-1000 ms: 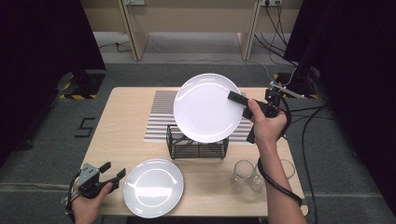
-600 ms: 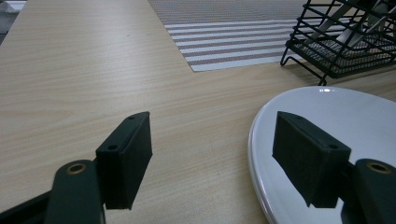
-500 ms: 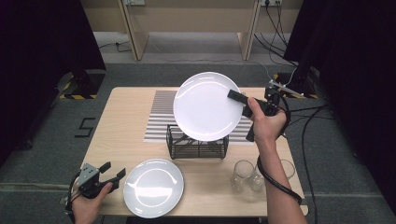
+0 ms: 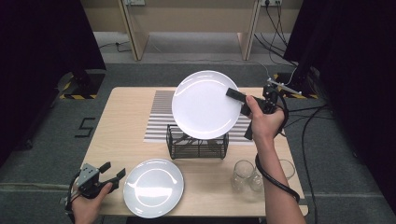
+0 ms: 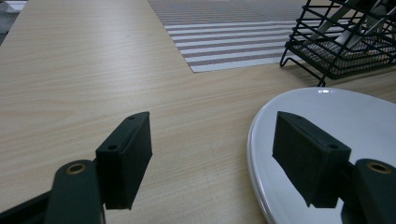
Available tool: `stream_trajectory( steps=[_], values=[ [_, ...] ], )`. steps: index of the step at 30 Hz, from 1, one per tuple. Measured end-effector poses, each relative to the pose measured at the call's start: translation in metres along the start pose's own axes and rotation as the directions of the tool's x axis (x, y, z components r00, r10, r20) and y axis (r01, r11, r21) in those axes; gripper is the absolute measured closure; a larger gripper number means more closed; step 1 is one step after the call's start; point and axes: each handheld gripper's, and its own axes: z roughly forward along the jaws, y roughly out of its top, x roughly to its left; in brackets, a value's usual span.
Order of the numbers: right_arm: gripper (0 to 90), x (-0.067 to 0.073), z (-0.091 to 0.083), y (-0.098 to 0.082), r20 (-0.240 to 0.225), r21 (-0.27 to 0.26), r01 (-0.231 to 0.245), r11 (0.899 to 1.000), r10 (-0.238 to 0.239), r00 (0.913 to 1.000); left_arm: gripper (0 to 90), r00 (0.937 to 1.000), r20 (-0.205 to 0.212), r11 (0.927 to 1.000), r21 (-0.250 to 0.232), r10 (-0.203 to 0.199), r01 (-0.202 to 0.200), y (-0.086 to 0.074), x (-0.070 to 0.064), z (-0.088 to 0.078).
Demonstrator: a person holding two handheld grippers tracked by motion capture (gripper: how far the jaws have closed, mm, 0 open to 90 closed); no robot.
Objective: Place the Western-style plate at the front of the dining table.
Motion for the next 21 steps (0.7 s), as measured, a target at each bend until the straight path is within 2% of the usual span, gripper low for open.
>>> stream_trajectory(
  steps=[21],
  values=[
    [85.7, -0.0012, 0.0040, 0.0053, 0.011, -0.004, -0.009, 1.000, 0.009, 0.9999, 27.9, 1.0000, 0.002, 1.0000, 0.000, 0.000, 0.000, 0.0004, 0.0003, -0.0001]
  ],
)
